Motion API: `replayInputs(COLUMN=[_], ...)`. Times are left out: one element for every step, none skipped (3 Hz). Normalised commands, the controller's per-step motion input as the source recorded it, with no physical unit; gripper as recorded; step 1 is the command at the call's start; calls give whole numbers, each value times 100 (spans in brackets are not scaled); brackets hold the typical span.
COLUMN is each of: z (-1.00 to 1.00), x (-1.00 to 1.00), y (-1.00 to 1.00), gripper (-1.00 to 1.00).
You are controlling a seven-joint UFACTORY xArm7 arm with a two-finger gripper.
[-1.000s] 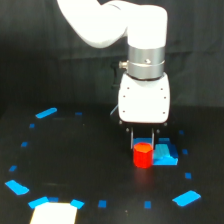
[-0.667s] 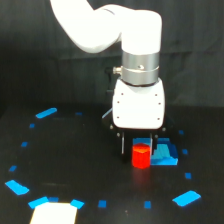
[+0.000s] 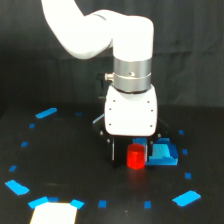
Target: Pick up the red object from the table
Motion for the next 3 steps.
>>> replayInputs(z=[-16, 51, 99], x=[46, 13, -12], y=[24, 38, 13], gripper=[-97, -100, -100])
